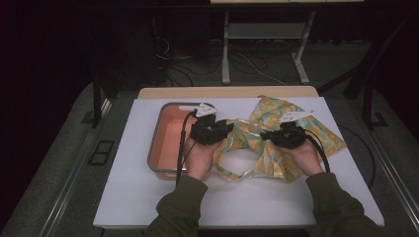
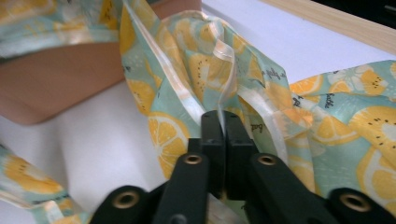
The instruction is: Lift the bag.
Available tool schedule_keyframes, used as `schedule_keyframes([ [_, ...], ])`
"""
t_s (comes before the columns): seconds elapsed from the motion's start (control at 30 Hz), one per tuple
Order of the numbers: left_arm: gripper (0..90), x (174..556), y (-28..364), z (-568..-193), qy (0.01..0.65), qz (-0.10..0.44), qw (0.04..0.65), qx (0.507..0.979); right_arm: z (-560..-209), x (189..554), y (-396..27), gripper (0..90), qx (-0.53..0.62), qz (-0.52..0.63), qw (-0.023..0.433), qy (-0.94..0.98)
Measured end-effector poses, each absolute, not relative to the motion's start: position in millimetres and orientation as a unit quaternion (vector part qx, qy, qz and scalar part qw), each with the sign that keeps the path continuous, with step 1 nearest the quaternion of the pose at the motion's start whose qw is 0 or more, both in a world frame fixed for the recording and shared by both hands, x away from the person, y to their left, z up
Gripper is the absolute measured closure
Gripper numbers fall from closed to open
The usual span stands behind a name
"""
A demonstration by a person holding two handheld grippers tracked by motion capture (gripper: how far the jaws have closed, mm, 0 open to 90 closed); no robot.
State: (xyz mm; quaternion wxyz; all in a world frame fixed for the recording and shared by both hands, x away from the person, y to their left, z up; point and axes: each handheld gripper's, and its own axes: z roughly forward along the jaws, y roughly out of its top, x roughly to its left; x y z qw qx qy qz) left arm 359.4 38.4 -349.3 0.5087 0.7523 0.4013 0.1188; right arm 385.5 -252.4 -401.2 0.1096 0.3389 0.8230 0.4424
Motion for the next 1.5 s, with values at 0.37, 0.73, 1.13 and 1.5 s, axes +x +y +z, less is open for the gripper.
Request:
schedule_keyframes([
  [0.37,30.9,332.5,75.4,-339.9,0.328,0.099,0.534,0.773,-370.3,354.5,-278.6,25.6,0.337,0.500,0.084,0.793],
  [0.73,15.7,301.8,132.6,-347.9,0.286,0.109,0.532,0.789,-370.9,318.7,-306.2,18.1,0.321,0.515,0.113,0.787],
  [1.13,8.6,279.8,173.5,-367.3,0.281,0.120,0.528,0.792,-389.7,293.3,-312.0,11.9,0.321,0.492,0.138,0.798],
  [1.5,0.0,267.9,187.4,-380.7,0.276,0.126,0.531,0.791,-409.1,279.5,-322.2,11.8,0.332,0.479,0.133,0.802],
])
